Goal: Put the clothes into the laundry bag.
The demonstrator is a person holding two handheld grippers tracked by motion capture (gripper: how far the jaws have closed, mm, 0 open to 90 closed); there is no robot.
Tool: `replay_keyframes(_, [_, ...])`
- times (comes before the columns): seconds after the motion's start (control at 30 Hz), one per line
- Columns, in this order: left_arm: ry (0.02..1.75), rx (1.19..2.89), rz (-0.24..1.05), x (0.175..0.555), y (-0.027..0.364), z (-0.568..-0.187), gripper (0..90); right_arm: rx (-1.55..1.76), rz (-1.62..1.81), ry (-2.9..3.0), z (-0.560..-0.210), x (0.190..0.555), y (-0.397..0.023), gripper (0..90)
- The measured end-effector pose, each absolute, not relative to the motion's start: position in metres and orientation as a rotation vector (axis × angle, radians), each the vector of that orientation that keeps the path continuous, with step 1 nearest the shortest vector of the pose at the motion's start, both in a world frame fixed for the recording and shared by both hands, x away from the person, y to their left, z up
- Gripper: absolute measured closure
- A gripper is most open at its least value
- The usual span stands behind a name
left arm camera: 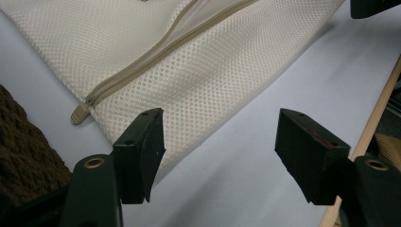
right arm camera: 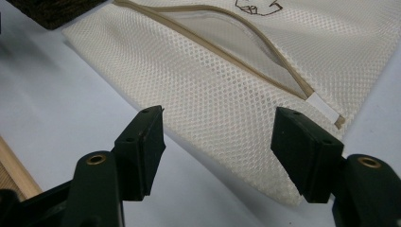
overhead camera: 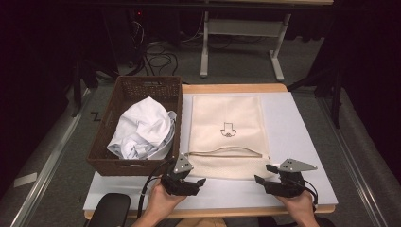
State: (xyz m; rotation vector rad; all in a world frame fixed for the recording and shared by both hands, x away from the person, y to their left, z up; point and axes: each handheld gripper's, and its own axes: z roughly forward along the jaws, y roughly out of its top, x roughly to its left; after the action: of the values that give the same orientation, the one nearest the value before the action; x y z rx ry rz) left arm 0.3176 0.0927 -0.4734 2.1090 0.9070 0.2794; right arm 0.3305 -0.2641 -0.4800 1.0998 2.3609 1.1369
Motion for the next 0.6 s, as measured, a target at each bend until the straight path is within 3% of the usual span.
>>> replay_keyframes(0.6, [0.904,2.117,0.263,0.3176,0.0916,-0.4729,33.3,1.087,1.130,2.386,-0.4822,0.3309,-0.2621,35.4])
